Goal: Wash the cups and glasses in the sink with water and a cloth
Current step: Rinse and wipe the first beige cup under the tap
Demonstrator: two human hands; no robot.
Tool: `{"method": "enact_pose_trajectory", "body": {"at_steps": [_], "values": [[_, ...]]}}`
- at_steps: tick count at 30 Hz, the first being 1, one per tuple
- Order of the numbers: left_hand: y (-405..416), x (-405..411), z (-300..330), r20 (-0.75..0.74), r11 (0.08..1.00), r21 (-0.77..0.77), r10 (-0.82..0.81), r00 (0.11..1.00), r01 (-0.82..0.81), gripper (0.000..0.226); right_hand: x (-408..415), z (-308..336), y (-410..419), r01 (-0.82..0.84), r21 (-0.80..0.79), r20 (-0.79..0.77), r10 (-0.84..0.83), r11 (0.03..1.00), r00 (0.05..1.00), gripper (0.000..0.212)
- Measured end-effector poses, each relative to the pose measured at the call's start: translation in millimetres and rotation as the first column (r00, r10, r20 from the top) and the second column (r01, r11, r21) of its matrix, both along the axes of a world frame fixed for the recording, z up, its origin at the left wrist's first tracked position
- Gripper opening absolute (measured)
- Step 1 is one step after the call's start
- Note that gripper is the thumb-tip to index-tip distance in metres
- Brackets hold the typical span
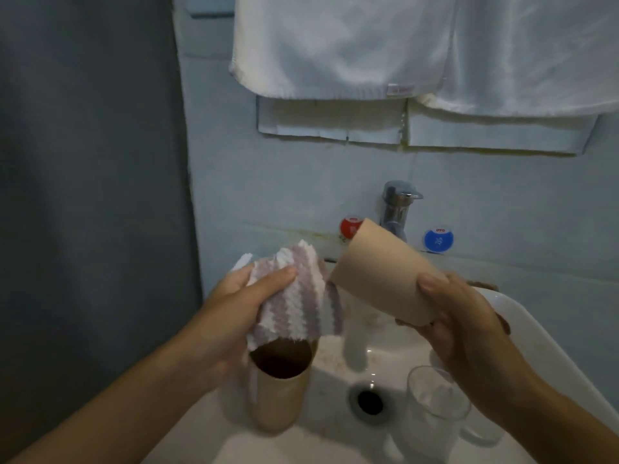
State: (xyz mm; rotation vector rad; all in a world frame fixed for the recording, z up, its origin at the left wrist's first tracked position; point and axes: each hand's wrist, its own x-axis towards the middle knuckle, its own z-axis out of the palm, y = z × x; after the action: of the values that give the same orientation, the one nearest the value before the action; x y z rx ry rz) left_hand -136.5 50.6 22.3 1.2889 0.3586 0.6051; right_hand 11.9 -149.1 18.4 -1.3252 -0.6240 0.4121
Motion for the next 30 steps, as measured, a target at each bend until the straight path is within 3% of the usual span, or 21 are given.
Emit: {"method": "enact_pose_trajectory", "body": {"at_steps": [3, 6, 8, 11, 14, 17, 19, 20, 22, 25, 28, 30], "values": [[24.0, -32.6, 6.4, 0.001, 0.982, 0.170, 0.081, 0.997, -0.080, 0.036, -5.4, 2.3, 3.1, -0.003, 0.012, 0.011, 0.003, 1.000, 1.000, 0.098], [56.5, -55.6, 15.1, -0.114, 0.903, 0.418, 0.161, 0.980, -0.100, 0.030, -3.0, 2.3, 2.5, -0.030, 0.028, -0.006, 0.030, 0.999, 1.000, 0.071], [74.4, -62.8, 13.3, -0.286, 0.841, 0.542, 0.179, 0.941, 0.005, 0.030, -3.5, 2.9, 1.8, -0.045, 0.052, -0.031, 0.047, 0.998, 0.998, 0.058], [90.8, -60.3, -4.2, -0.403, 0.791, 0.606, 0.207, 0.892, 0.090, 0.029, -8.4, 5.9, 2.5, -0.079, 0.057, -0.068, 0.082, 0.995, 0.994, 0.056], [104.3, -53.1, -21.9, -0.426, 0.663, 0.738, 0.317, 0.847, 0.124, 0.026, -11.8, 6.9, 4.6, -0.101, 0.075, -0.135, 0.110, 0.992, 0.985, 0.062], [109.0, -50.2, -29.8, -0.454, 0.596, 0.782, 0.349, 0.820, 0.180, 0.050, -13.1, 4.8, 6.7, -0.097, 0.080, -0.224, 0.113, 0.992, 0.968, 0.046], [110.9, -48.7, -33.7, -0.488, 0.600, 0.769, 0.331, 0.808, 0.219, 0.081, -12.3, 2.1, 7.8, -0.106, 0.091, -0.279, 0.127, 0.990, 0.952, 0.036], [111.0, -48.3, -34.4, -0.514, 0.622, 0.749, 0.329, 0.792, 0.228, 0.084, -11.8, 0.1, 8.3, -0.109, 0.087, -0.299, 0.130, 0.990, 0.945, 0.035], [110.0, -51.1, -33.1, -0.558, 0.701, 0.684, 0.324, 0.764, 0.202, 0.074, -11.2, -2.0, 9.7, -0.117, 0.086, -0.335, 0.140, 0.989, 0.932, 0.041], [102.0, -56.5, -30.3, -0.533, 0.887, 0.461, 0.274, 0.801, 0.003, 0.044, -10.2, -3.6, 10.3, -0.156, 0.117, -0.405, 0.191, 0.981, 0.894, 0.052], [77.3, -58.8, -22.1, -0.369, 0.939, 0.266, 0.309, 0.876, -0.219, 0.030, -11.4, -5.2, 11.0, -0.233, 0.058, -0.403, 0.236, 0.971, 0.884, 0.048], [52.2, -56.2, -12.5, -0.251, 0.949, 0.162, 0.306, 0.918, -0.272, 0.027, -15.0, -6.9, 13.2, -0.301, -0.016, -0.324, 0.280, 0.954, 0.904, 0.050]]}}
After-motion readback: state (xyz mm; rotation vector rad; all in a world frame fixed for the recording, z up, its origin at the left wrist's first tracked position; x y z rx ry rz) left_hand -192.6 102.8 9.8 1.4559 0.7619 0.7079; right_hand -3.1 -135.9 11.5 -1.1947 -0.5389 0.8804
